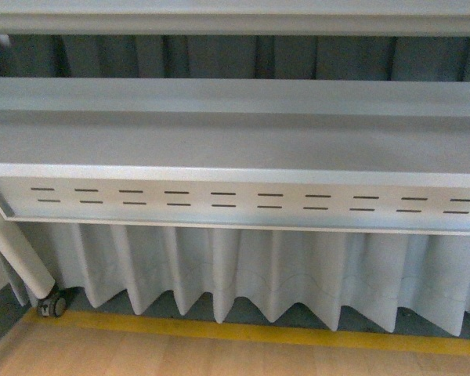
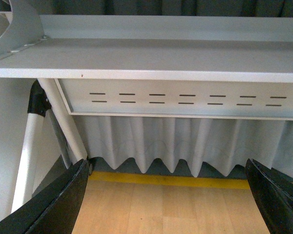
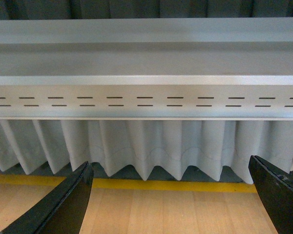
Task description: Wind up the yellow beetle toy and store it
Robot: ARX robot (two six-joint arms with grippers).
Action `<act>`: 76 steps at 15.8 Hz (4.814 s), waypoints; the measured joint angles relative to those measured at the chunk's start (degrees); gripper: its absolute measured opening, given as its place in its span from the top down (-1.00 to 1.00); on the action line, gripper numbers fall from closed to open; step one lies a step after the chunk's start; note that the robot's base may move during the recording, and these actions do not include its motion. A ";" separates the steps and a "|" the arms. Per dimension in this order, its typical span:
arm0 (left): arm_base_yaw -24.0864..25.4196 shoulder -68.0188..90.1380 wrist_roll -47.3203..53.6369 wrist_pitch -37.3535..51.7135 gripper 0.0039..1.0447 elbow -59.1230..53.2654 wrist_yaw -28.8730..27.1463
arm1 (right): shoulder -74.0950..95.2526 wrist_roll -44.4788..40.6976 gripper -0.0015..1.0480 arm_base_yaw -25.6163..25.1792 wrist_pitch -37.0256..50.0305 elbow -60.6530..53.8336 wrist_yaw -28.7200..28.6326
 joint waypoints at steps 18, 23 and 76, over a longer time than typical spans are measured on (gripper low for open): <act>0.00 0.00 0.00 0.00 -0.88 0.00 0.00 | 0.00 0.00 -0.87 0.00 0.00 0.00 0.00; 0.00 0.00 0.00 0.00 -0.88 0.00 0.00 | 0.00 0.00 -0.87 0.00 0.00 0.00 0.00; 0.00 0.00 0.00 0.07 -0.88 0.00 0.00 | 0.02 0.09 -0.87 0.00 0.09 0.00 -0.02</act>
